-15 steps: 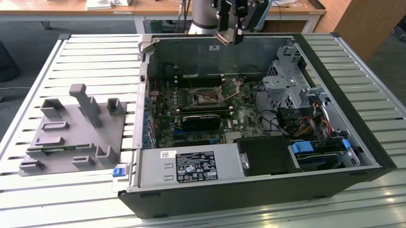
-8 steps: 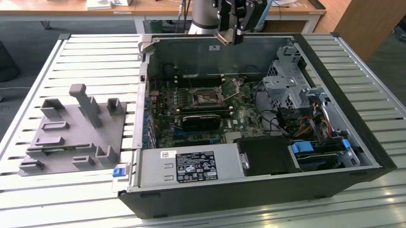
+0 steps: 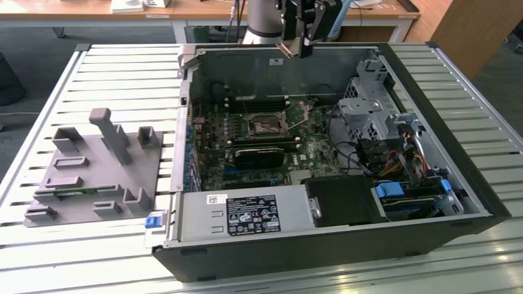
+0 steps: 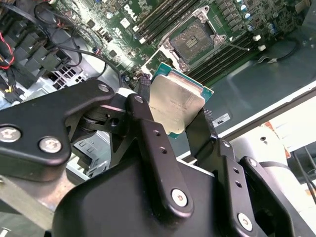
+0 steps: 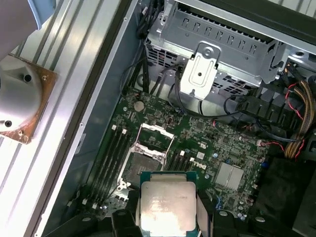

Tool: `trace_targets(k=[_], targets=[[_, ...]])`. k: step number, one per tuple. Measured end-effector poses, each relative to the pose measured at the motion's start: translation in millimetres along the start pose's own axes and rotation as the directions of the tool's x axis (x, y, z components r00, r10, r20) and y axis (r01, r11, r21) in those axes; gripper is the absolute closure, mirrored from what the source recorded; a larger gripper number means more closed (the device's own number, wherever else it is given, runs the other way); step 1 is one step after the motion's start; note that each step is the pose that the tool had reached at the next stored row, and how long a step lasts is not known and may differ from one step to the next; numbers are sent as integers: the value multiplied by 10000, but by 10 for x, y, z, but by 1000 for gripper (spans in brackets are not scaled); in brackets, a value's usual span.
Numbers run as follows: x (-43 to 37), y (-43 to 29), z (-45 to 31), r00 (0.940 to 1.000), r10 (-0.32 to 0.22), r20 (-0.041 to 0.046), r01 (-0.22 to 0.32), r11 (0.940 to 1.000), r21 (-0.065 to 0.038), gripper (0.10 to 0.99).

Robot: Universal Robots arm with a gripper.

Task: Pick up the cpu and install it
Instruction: 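Place the cpu into insertion slot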

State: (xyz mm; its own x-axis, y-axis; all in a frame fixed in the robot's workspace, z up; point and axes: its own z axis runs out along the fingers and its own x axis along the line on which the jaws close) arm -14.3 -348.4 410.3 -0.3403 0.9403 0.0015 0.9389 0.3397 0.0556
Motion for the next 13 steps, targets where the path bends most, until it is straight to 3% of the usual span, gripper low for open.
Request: trace_targets(k=[13], targets=[[0, 0, 7, 9965, 840, 46, -840, 9965, -3, 545]])
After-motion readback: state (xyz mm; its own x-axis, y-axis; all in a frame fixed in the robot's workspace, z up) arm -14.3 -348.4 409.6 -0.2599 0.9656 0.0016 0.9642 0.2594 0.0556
